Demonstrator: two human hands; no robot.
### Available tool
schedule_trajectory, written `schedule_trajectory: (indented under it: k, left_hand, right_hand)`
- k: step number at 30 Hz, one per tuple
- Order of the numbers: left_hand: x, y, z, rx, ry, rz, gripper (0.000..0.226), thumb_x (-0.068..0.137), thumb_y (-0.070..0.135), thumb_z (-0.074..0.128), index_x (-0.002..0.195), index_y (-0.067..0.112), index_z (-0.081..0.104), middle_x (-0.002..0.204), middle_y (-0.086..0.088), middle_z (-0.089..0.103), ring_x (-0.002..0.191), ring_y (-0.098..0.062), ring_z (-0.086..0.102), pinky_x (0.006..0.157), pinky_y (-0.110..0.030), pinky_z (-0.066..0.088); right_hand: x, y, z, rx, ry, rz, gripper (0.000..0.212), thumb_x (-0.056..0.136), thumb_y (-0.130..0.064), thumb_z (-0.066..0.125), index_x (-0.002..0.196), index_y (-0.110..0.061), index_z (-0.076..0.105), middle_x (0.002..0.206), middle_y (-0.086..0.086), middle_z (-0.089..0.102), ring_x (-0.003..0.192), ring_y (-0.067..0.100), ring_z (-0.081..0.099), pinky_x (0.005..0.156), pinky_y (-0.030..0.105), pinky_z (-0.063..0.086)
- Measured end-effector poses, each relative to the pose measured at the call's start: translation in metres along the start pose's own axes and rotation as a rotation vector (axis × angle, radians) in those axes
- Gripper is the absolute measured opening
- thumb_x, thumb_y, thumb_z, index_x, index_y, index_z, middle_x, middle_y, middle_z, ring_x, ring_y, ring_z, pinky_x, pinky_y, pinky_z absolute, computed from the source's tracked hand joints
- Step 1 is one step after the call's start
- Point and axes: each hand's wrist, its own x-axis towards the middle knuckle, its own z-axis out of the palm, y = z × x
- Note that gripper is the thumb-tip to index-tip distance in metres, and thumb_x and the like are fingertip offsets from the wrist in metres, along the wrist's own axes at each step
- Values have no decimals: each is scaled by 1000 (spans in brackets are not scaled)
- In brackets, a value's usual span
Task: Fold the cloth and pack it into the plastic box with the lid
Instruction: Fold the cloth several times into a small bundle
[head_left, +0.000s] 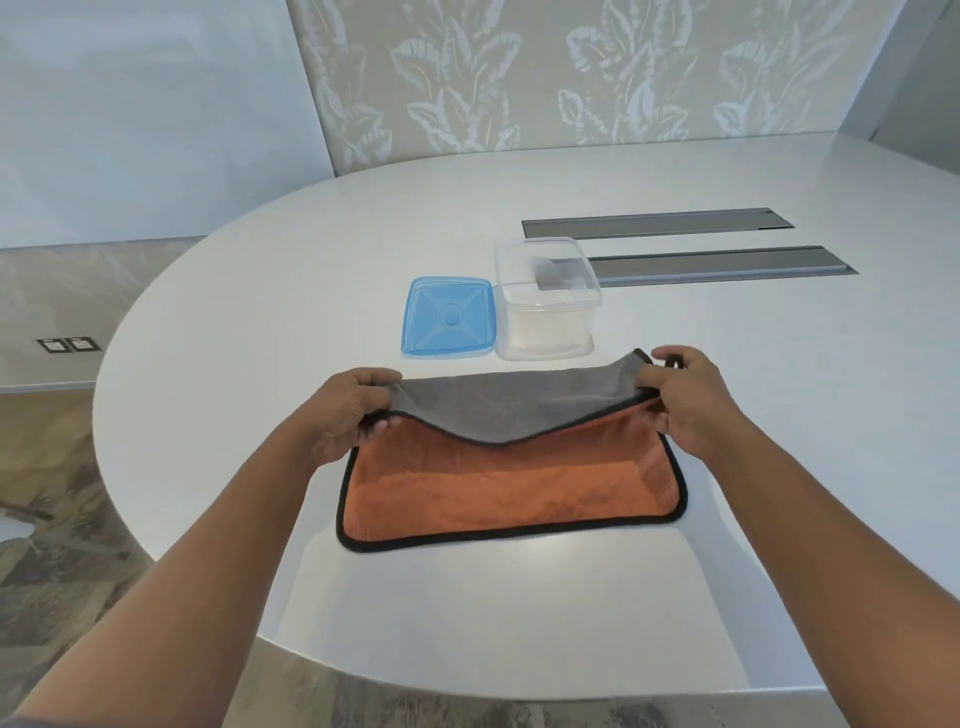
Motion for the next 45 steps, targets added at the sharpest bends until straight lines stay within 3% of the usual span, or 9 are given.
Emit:
schedule_trajectory:
  k: [5,8,11,16,20,23,27,38,45]
  left_hand:
    - [-4,-13,-1,127,86,-26,17,89,17,78,103,8,75,113,-8,73,103,-26,67,70,-34,54]
    - [-5,-17,2,92,116,-16,4,91,9,75,93,7,73,111,-14,73,103,-30,68,74,-37,57]
    - [-8,-19,4,42,61,-47,19,94,-8,62,100,8,71,112,-14,67,96,-25,65,62,-30,60]
    - [-8,-24,4,19,37,-103,33,92,-11,58,113,11,71,122,-14,64,106,-30,62,95,-47,55]
    - [-8,-28,4,-8,82,-97,21,92,-3,67,107,10,74,116,-15,69,100,-28,66,86,-42,59]
    - [-6,-31,4,-1,76,-82,16,91,4,74,107,8,76,113,-15,73,92,-24,70,68,-32,64]
    - [-6,-33,1,24,48,-82,28,88,4,77,114,14,72,117,-9,70,94,-22,70,69,-31,61]
    - [-5,-31,-17,-113,-54,-55,40,86,-9,69,123,6,70,118,-14,64,97,-30,57,68,-33,49]
    - [-16,-46,-11,18,-69,-78,51,77,0,83,122,22,70,126,-7,66,108,-29,68,79,-37,59]
  right_hand:
    - [-5,2,-20,-254,-53,107,20,84,-21,80,94,-11,66,82,10,73,58,16,72,52,28,58]
    - [-10,-2,-28,-335,-127,162,25,87,-29,75,99,-9,66,72,8,76,63,21,76,55,30,61]
    - [-15,-4,-30,-299,-208,203,18,90,-16,65,105,-7,65,90,13,78,74,27,78,61,34,62]
    - [-21,6,-34,-48,-381,128,56,90,2,59,136,-29,55,123,7,64,105,29,67,84,39,58]
    - [-23,8,-39,25,-393,99,31,87,-18,70,117,-25,76,126,5,68,111,27,64,90,44,59]
    - [-21,6,-43,-12,-341,145,44,62,-27,88,102,-12,81,119,10,74,109,31,67,91,51,59]
    - [-15,5,-45,-59,-337,199,23,81,-20,83,101,-9,78,115,15,74,107,32,71,86,55,61]
    - [-4,-5,-52,-5,-343,229,49,86,10,54,126,-20,55,69,8,69,47,15,54,36,21,45]
    - [-6,16,-39,-243,-364,260,53,88,-3,72,130,-29,55,123,12,65,80,24,78,69,42,62]
